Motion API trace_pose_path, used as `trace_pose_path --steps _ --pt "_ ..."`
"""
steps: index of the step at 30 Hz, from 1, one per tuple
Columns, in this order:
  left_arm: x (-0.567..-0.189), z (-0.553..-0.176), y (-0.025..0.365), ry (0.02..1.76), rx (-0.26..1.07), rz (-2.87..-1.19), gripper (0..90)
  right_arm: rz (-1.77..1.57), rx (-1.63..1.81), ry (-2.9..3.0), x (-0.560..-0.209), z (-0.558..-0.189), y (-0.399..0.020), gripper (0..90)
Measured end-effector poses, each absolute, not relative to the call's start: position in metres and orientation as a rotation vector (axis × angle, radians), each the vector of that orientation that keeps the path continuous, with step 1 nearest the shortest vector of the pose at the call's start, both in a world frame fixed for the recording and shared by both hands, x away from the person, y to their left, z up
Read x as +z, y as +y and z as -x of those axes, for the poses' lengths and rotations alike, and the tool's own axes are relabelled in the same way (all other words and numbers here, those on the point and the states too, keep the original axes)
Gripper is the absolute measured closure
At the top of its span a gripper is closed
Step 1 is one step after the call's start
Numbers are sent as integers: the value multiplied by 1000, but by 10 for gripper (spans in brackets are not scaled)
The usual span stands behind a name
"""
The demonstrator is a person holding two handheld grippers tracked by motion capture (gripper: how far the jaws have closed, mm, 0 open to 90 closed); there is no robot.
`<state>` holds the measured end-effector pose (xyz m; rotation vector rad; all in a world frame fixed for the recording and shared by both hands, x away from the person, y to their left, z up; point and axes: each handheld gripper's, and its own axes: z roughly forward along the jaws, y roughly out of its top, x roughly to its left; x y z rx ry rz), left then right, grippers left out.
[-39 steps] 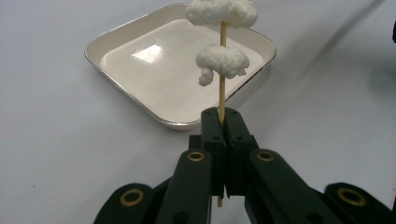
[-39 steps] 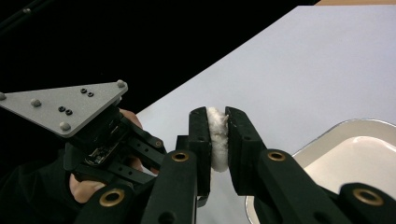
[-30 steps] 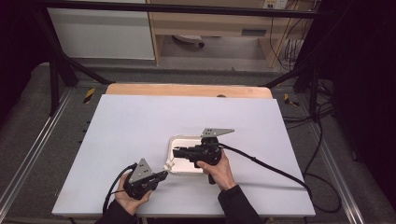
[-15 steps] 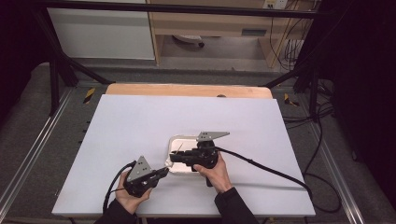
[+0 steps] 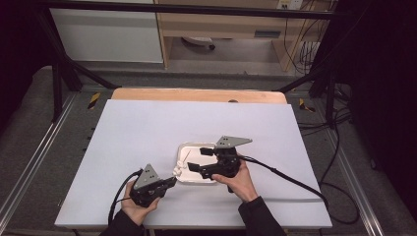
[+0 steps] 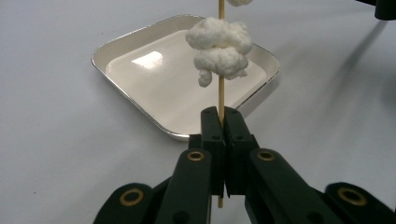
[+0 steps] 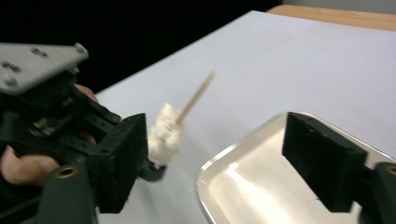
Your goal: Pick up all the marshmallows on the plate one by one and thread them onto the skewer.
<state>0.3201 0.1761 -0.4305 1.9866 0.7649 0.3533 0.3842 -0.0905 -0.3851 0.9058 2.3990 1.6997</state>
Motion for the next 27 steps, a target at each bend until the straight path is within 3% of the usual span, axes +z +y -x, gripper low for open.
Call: trace_pose_path --steps 3,13,27 --pt "-431 -321 177 780 339 -1988 887 -905 1613 2392 -389 -385 -100 121" --pt "-428 -324 179 783 300 -1991 886 -1019 1441 2403 -406 -388 -148 31" --pt "-416 -332 177 829 261 -2039 885 -1096 1331 2378 -440 -373 -218 6"
